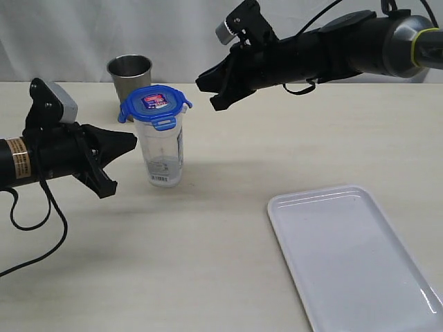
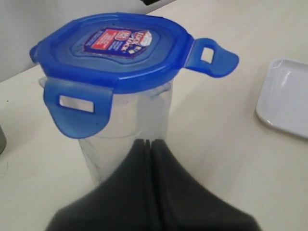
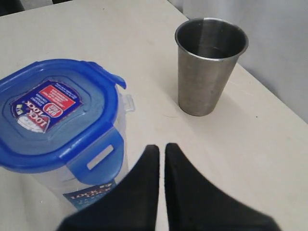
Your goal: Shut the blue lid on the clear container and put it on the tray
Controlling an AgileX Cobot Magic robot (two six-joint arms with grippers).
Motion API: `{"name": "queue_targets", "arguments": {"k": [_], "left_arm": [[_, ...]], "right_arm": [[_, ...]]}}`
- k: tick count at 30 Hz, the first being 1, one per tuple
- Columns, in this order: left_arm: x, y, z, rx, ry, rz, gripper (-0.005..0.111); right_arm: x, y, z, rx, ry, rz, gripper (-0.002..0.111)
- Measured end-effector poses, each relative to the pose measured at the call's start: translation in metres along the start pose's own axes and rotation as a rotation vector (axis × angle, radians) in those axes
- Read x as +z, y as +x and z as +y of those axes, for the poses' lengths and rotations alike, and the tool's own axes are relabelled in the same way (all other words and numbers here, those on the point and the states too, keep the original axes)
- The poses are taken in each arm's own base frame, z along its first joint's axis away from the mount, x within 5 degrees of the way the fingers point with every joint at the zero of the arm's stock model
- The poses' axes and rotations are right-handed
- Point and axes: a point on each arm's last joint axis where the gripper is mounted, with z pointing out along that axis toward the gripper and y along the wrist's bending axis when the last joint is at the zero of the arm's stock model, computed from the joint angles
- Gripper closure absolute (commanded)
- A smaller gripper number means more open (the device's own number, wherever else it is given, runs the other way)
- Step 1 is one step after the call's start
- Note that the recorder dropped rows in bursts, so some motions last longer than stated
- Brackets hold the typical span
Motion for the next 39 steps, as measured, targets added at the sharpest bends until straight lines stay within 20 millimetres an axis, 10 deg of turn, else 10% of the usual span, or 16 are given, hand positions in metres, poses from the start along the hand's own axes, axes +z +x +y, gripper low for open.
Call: {"name": "queue_targets", "arguments": {"k": [39], "left_arm": [[0.0, -0.004, 0.005, 0.025, -0.059, -0.047, 0.107]], "right_arm": [[0.012, 0.011, -0.003, 0.01, -0.011, -0.021, 0.104]]}}
